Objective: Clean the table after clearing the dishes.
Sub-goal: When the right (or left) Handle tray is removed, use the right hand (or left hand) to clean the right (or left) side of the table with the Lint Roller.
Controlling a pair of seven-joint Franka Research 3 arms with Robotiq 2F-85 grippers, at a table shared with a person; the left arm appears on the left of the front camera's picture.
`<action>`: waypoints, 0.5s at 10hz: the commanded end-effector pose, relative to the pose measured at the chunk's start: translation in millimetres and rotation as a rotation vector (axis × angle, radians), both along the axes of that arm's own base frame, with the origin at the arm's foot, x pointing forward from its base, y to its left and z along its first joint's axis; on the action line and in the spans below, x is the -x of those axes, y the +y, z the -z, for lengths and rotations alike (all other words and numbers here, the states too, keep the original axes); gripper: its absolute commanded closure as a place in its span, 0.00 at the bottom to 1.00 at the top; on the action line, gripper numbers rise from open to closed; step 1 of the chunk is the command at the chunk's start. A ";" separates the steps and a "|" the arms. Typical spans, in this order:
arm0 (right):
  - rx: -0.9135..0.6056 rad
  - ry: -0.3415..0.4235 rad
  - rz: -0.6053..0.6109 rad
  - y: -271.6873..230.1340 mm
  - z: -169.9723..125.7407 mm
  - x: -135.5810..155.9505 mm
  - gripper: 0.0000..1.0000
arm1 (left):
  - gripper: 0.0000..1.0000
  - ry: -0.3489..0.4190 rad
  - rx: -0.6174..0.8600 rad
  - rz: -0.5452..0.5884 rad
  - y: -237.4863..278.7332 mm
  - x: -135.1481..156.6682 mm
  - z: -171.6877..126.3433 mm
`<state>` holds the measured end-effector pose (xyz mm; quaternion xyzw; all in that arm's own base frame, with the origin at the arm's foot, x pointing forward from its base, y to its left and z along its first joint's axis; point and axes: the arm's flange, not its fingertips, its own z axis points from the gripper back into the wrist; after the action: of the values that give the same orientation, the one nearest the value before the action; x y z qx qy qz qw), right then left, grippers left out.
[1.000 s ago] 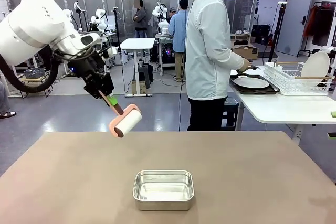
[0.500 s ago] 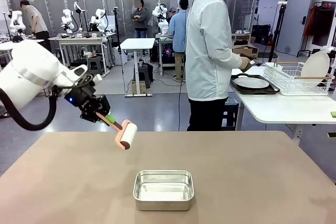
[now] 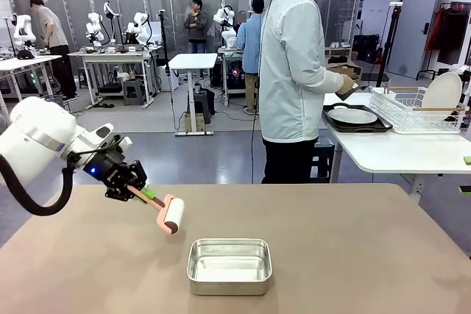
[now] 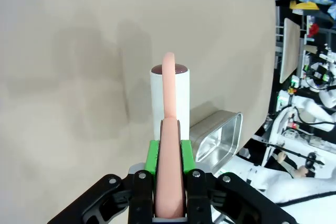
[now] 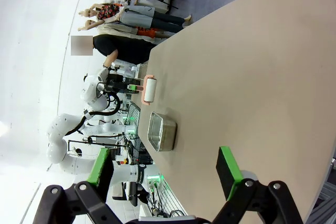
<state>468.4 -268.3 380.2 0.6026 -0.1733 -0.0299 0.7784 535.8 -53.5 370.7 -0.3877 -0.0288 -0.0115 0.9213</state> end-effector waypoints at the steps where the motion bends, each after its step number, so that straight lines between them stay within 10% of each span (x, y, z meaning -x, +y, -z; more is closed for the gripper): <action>1: 0.005 0.007 -0.008 2.3 -3.2 3.0 0.00 | 0.80 0.017 0.063 0.004 12.0 8.2 15.4; 5: 0.005 0.007 -0.008 2.3 -3.2 3.0 0.00 | 0.80 -0.033 0.042 0.007 27.3 -1.2 54.7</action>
<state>468.4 -268.3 380.2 0.6026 -0.1733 -0.0298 0.7784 531.9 -34.5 325.7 -0.4055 -0.0156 -0.0127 0.9139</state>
